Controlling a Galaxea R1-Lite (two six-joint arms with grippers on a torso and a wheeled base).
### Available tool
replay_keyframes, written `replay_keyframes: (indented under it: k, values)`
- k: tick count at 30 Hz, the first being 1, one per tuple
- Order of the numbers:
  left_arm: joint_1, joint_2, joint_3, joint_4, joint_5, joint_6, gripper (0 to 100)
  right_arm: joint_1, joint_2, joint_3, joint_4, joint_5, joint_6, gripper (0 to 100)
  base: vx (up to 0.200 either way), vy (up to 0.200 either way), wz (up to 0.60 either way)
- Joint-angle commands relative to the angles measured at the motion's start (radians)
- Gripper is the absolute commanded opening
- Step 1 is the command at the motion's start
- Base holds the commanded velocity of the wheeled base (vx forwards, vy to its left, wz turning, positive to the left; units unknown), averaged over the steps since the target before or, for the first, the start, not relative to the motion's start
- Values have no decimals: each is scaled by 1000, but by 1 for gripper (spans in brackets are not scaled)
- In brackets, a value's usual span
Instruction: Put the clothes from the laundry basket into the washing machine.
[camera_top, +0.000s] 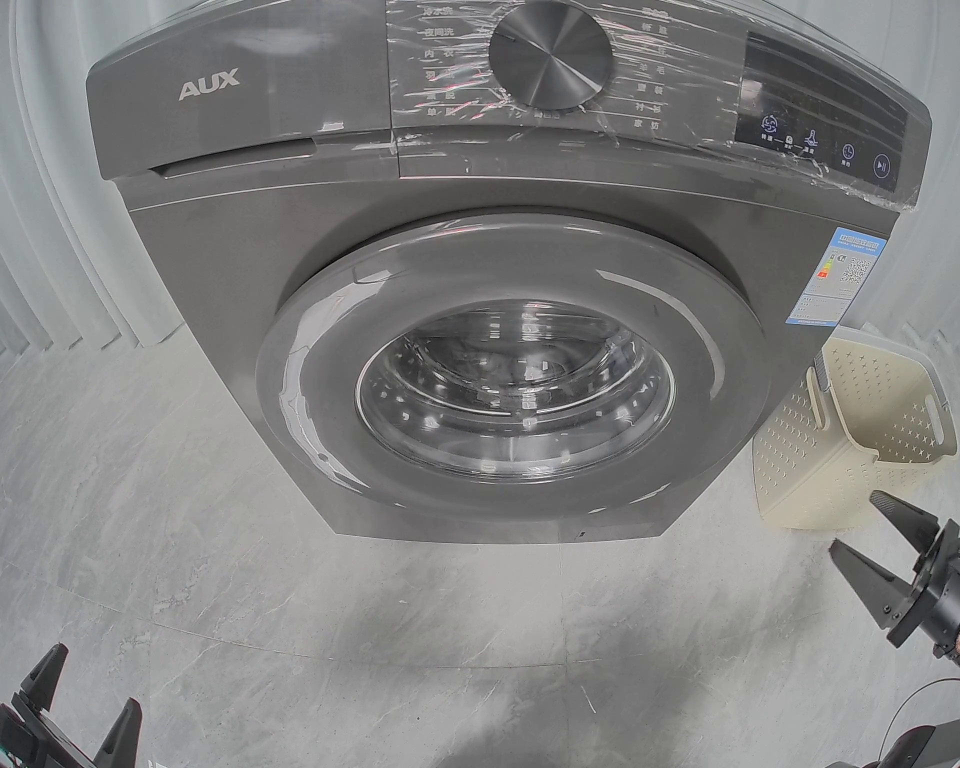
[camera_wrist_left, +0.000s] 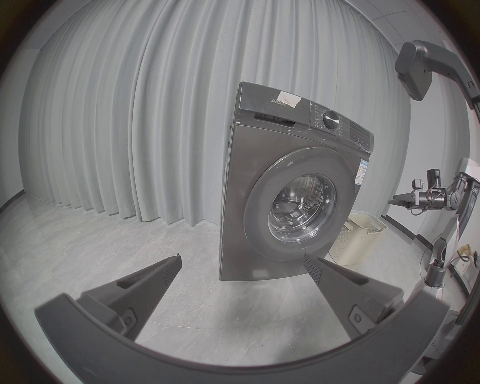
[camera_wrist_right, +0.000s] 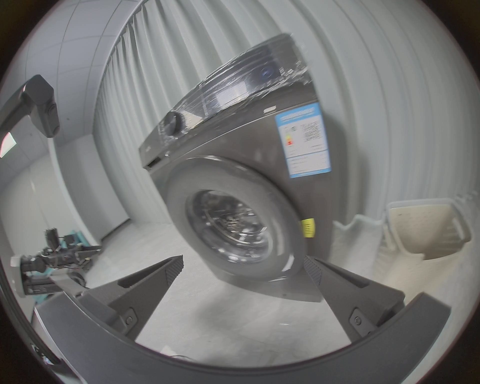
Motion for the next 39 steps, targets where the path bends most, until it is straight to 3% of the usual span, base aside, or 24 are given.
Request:
replay_keyframes:
  k: [1, 8, 23, 26, 27, 32, 36, 38, 39]
  values:
    - [0, -16, 16, -1, -4, -3, 100, -221, -332, 11, 214, 12, -67, 100, 0, 0, 0]
    - [0, -16, 16, -1, -6, -1, 100, -296, -613, 11, 467, 10, -79, 100, 0, 0, 0]
    - [0, -16, 16, -3, -4, -11, 100, -430, -901, 64, 752, 4, -91, 100, 0, 0, 0]
    - [0, -16, 16, -3, -4, -12, 100, -430, -901, 64, 754, -25, -85, 100, 0, 0, 0]
    - [0, -16, 16, -3, -4, -12, 100, -430, -901, 64, 765, -59, -85, 100, 0, 0, 0]
    - [0, -16, 18, -4, 2, -20, 100, -430, -901, 64, 809, -85, -76, 100, 0, 0, 0]
    - [0, -16, 18, -6, 2, -20, 100, -431, -901, 64, 811, -231, -53, 100, 0, 0, 0]
    - [0, -16, 18, -4, 2, -18, 100, -431, -901, 64, 814, -240, -53, 100, 0, 0, 0]
    - [0, -16, 16, -4, 2, -17, 100, -433, -901, 64, 826, -217, -40, 100, 0, 0, 0]
